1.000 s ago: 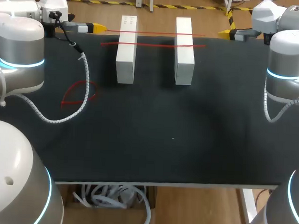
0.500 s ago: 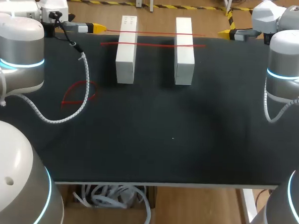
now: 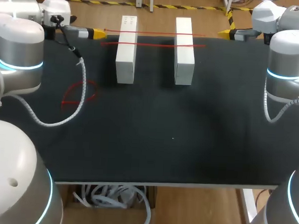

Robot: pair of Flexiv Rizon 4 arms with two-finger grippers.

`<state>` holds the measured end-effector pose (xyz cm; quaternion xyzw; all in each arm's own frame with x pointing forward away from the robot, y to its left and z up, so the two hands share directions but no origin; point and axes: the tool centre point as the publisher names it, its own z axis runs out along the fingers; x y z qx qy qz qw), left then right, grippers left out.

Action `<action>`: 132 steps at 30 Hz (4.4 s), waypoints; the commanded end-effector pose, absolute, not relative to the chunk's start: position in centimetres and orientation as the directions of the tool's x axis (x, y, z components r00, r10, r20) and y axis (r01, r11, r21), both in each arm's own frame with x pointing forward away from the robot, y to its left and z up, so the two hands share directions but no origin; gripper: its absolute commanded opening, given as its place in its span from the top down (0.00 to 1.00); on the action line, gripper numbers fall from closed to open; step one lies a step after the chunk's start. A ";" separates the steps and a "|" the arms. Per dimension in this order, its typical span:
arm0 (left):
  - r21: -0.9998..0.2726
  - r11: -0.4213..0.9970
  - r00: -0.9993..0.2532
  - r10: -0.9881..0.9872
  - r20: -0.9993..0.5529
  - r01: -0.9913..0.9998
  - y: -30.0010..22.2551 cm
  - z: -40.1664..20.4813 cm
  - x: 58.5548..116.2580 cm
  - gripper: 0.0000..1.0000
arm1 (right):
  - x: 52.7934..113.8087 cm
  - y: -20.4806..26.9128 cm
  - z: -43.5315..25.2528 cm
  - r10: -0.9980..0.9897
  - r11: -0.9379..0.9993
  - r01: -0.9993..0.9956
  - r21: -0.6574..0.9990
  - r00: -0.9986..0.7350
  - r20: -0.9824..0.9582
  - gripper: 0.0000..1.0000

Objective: Grab the tape and strap the tape.

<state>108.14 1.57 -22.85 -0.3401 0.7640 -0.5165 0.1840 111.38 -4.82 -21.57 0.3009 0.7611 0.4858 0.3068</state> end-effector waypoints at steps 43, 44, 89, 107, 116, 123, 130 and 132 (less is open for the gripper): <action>-0.984 0.171 -0.976 -0.216 0.006 -0.044 -2.1 -30.1 110.4 0.55 | 111.4 -4.9 -21.7 0.756 0.345 0.157 0.925 -0.631 -0.175 0.00; -0.985 0.169 -0.977 -0.213 0.011 -0.048 -2.1 -30.3 110.6 0.57 | 111.4 -4.9 -21.7 0.756 0.345 0.157 0.925 -0.631 -0.175 0.00; -0.992 0.124 -0.997 -0.073 0.016 -0.025 -1.2 -33.4 113.3 1.00 | 111.4 -4.9 -21.7 0.756 0.345 0.157 0.925 -0.631 -0.175 0.00; -0.993 0.119 -0.998 -0.063 0.002 -0.009 -1.2 -32.1 112.9 1.00 | 111.4 -4.9 -21.7 0.756 0.345 0.157 0.925 -0.631 -0.175 0.00; -0.994 0.097 -0.997 -0.061 -0.054 0.048 -2.1 -28.7 112.5 1.00 | 111.4 -4.9 -21.7 0.756 0.345 0.157 0.925 -0.631 -0.175 0.00; -0.995 0.034 -0.992 -0.089 -0.093 0.090 -2.9 -25.6 111.9 1.00 | 111.4 -4.9 -21.7 0.756 0.345 0.157 0.925 -0.631 -0.175 0.00; -0.991 0.054 -0.982 -0.139 -0.130 0.124 -4.0 -22.3 112.1 1.00 | 111.4 -4.9 -21.7 0.756 0.345 0.157 0.925 -0.631 -0.175 0.00; -0.989 0.037 -0.981 -0.128 -0.148 0.145 -4.4 -21.2 112.1 1.00 | 111.4 -4.9 -21.7 0.756 0.345 0.157 0.925 -0.631 -0.175 0.00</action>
